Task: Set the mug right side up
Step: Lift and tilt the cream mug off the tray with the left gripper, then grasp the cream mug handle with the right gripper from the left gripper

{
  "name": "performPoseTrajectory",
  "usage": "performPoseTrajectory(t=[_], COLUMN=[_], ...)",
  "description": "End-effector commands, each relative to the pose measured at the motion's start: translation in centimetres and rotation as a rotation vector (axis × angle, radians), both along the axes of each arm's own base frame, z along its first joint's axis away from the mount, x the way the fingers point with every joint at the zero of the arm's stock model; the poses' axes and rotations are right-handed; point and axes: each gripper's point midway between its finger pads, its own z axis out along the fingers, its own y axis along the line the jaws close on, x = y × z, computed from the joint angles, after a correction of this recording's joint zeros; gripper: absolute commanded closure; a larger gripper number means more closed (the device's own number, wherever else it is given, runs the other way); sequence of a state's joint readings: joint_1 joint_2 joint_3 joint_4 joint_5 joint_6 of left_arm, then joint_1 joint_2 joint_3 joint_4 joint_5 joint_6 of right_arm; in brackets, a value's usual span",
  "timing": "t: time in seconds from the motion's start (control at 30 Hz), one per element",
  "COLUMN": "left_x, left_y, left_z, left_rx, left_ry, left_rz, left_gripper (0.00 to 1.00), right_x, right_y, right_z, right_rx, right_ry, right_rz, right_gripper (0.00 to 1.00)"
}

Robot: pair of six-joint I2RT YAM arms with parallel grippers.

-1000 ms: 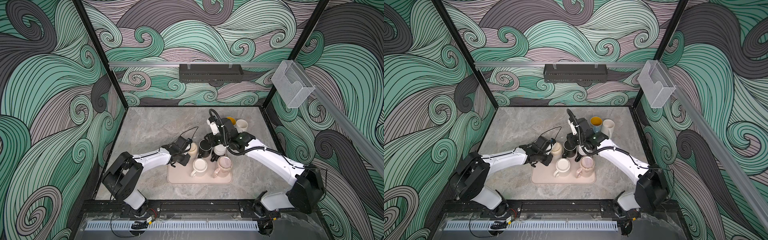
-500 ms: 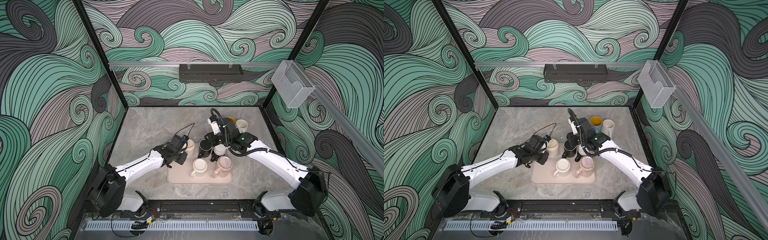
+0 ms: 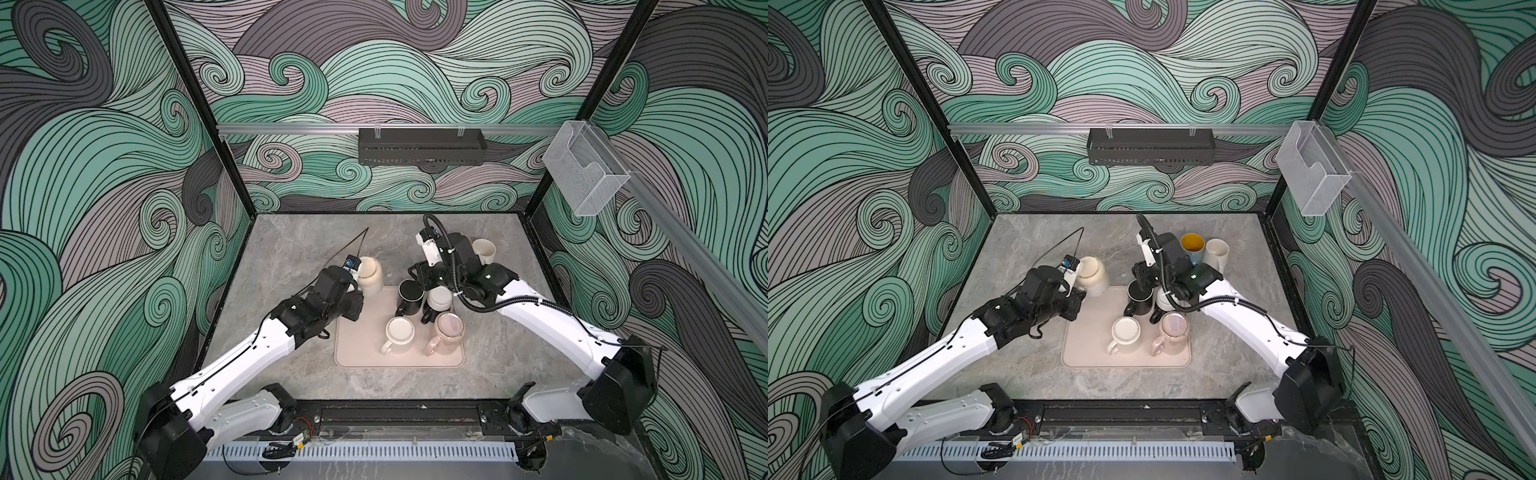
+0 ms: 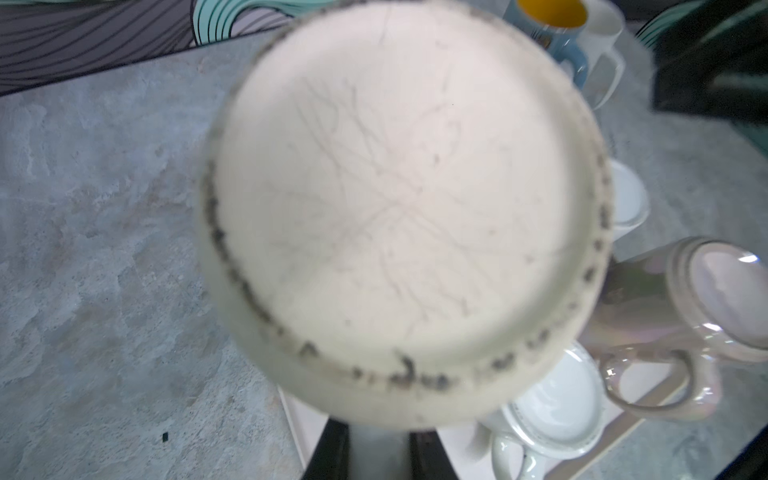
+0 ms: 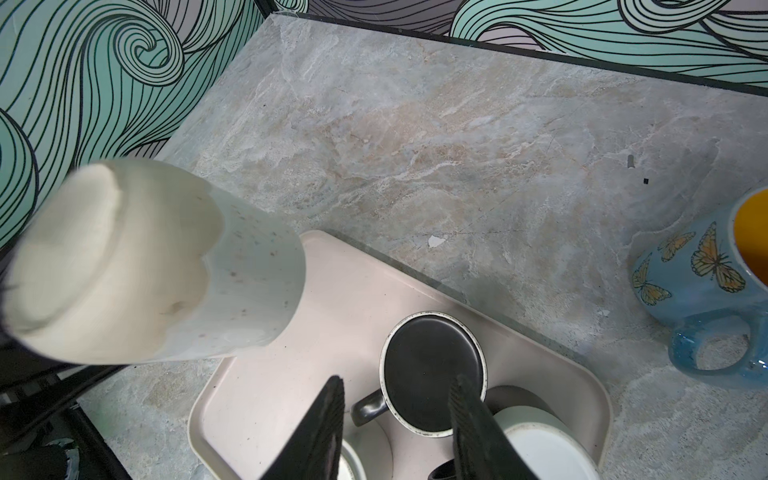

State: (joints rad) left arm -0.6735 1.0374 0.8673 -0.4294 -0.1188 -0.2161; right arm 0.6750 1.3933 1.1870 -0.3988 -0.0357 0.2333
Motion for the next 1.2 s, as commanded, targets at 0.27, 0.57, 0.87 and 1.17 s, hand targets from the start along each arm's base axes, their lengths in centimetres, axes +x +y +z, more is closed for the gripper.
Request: performPoseTrajectory(t=[0.27, 0.57, 0.87, 1.17], left_x=[1.7, 2.6, 2.5, 1.8], left_y=[-1.2, -0.2, 0.3, -1.6], left_z=[15.4, 19.5, 19.9, 19.6], left_rx=[-0.530, -0.918, -1.285, -1.441], left_ry=[-0.252, -0.286, -0.250, -0.140], left_rz=[-0.046, -0.065, -0.150, -0.342], left_gripper=[1.00, 1.00, 1.00, 1.00], right_x=[-0.2, -0.5, -1.9, -3.0], right_y=[0.5, 1.7, 3.7, 4.7], right_z=[0.6, 0.6, 3.8, 9.7], right_rx=[0.038, 0.150, 0.409, 0.649], right_ry=[-0.003, 0.031, 0.030, -0.056], right_rz=[0.000, 0.003, 0.067, 0.167], right_gripper=[0.57, 0.57, 0.57, 0.56])
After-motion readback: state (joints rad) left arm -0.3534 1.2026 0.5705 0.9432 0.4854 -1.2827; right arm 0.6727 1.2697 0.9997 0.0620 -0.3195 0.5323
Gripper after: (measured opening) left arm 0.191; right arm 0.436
